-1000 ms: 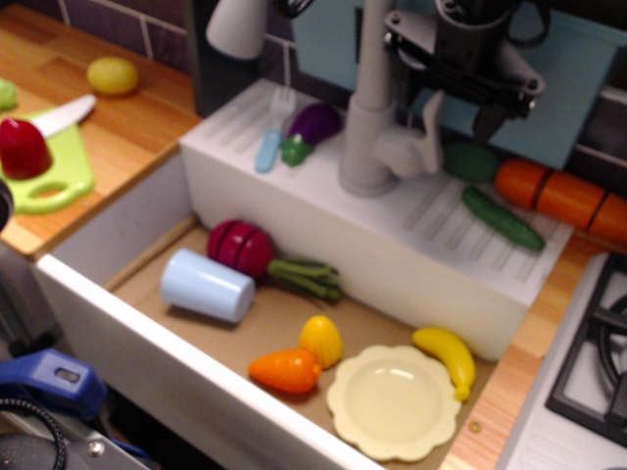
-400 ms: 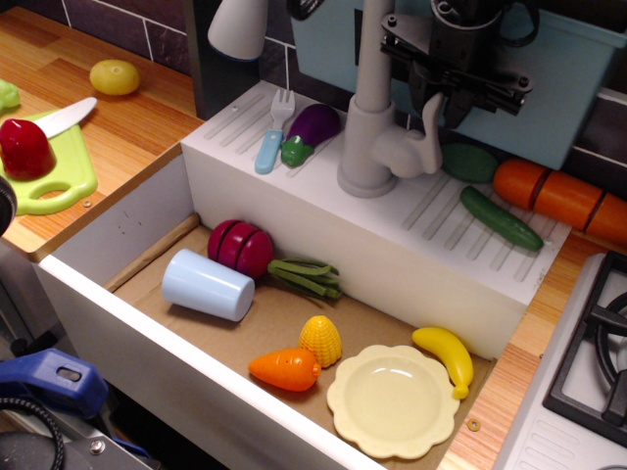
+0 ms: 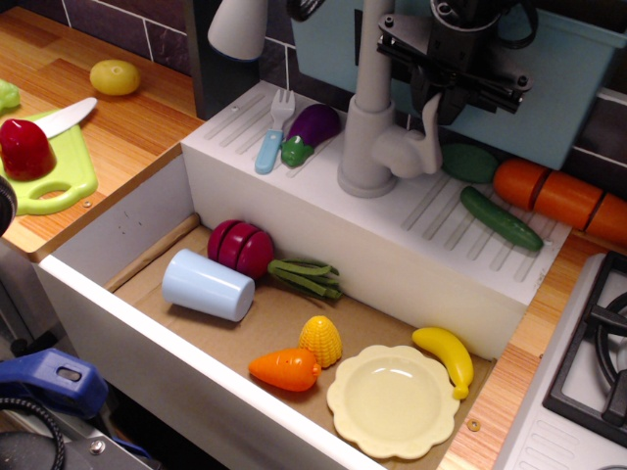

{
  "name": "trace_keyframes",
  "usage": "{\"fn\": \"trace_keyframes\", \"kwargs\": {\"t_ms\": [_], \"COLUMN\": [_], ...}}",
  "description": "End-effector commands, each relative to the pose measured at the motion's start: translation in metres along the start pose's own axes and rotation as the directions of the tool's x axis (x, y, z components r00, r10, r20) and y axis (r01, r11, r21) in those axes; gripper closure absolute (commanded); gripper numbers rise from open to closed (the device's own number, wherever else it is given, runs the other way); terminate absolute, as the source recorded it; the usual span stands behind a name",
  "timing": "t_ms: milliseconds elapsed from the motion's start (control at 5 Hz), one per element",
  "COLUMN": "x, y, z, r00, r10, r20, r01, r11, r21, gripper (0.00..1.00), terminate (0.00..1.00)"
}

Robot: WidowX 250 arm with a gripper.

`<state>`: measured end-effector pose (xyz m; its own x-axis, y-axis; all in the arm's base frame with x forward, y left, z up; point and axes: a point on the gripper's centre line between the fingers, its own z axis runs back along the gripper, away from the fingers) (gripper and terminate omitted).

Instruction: Turn lever vertical to front

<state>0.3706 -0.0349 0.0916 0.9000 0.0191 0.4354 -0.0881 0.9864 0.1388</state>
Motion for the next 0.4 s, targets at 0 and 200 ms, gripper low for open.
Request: {"fn": "trace_keyframes", "kwargs": {"t_ms": [0, 200], "x": [-0.006, -0.019], "y": [-0.004, -0.007], "z": [0.017, 0.015], "r00": [0.997, 0.995], "r10": [0.053, 0.087], "r20": [0.048, 0.052], "r01": [-0.052, -0.086], "r11": [0.999, 0.996], "r21": [-0.012, -0.019], "gripper": [1.0, 1.0], "terminate": [0.0, 0.0]}}
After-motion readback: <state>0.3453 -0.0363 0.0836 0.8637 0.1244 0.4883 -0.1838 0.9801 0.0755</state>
